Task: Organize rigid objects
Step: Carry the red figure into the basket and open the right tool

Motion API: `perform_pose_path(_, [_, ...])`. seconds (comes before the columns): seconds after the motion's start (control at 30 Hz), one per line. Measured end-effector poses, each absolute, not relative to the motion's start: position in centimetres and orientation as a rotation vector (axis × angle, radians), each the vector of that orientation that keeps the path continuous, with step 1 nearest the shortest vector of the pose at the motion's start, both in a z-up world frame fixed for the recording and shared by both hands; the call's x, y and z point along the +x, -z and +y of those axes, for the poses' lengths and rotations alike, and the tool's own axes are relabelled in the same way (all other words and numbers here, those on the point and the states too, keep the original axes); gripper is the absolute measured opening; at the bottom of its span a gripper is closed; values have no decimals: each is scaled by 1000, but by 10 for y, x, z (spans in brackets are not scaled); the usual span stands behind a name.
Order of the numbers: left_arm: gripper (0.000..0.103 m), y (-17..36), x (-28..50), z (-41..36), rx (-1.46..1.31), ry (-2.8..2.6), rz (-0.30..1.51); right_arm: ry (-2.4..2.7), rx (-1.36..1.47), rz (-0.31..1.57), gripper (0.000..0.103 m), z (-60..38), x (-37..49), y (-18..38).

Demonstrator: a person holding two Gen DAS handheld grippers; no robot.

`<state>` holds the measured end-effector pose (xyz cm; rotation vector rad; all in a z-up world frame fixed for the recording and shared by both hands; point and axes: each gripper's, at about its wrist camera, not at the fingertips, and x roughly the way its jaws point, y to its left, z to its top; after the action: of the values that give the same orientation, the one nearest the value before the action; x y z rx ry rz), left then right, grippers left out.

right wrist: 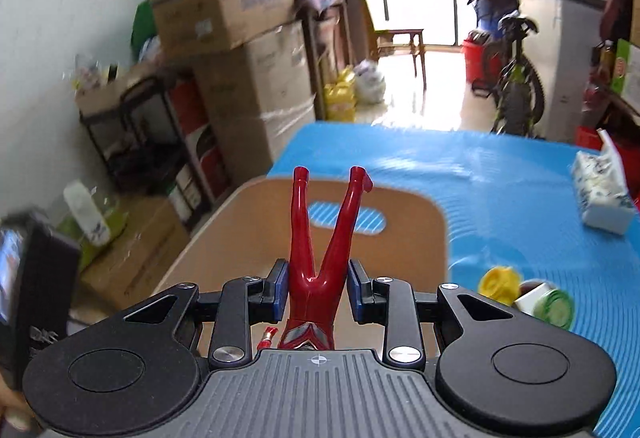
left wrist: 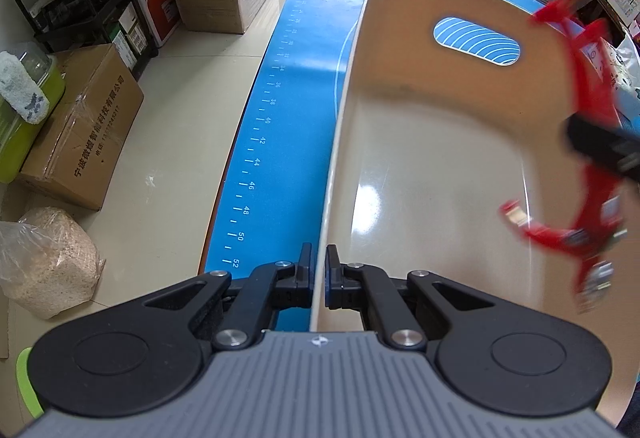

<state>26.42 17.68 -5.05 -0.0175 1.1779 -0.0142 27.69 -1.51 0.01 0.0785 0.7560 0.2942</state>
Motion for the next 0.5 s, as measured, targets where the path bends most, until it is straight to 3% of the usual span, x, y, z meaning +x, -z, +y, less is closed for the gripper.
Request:
perform_pose_path(0.37, [5, 49, 264, 176, -22, 22, 1172, -289, 53, 1004, 39, -5, 291, 55])
perform_pose_path(0.5, [5, 51, 264, 176, -22, 17, 1178, -303, 57, 979, 49, -7, 282, 46])
